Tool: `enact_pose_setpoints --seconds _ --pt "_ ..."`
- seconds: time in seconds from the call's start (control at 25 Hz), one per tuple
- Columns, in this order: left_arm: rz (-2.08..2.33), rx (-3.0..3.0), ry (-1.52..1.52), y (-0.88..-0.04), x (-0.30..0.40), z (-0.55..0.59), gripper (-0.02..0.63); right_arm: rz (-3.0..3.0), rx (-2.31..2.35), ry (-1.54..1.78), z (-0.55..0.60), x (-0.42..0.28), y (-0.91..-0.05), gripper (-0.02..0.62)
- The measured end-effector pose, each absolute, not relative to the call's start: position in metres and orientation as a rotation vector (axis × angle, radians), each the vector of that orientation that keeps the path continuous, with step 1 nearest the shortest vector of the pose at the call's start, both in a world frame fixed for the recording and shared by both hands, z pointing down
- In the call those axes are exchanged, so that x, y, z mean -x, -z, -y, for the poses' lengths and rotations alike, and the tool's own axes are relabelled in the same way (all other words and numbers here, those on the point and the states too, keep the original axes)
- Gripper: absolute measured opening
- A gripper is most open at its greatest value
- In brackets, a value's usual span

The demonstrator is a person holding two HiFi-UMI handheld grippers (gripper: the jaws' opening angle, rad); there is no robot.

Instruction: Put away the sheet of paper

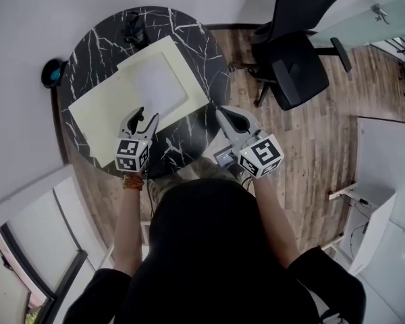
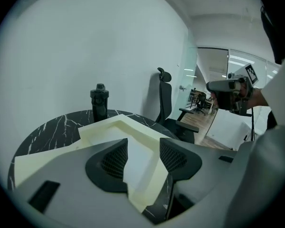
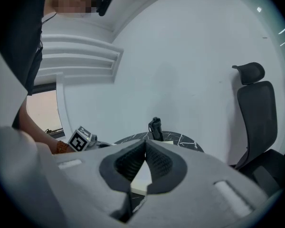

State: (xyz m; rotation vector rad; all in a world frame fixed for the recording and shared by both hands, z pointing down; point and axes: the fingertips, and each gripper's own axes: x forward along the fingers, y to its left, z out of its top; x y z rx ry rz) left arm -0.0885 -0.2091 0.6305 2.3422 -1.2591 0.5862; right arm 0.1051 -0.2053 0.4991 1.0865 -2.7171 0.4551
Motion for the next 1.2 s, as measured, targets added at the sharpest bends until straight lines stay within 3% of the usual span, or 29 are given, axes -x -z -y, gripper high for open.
enact_pose_setpoints --seconds 1.2 --pt "1.427 -2.507 -0.462 -0.52 0.04 0.146 0.215 2.779 -0.765 -0.424 0.176 -0.059 -0.495 -0.002"
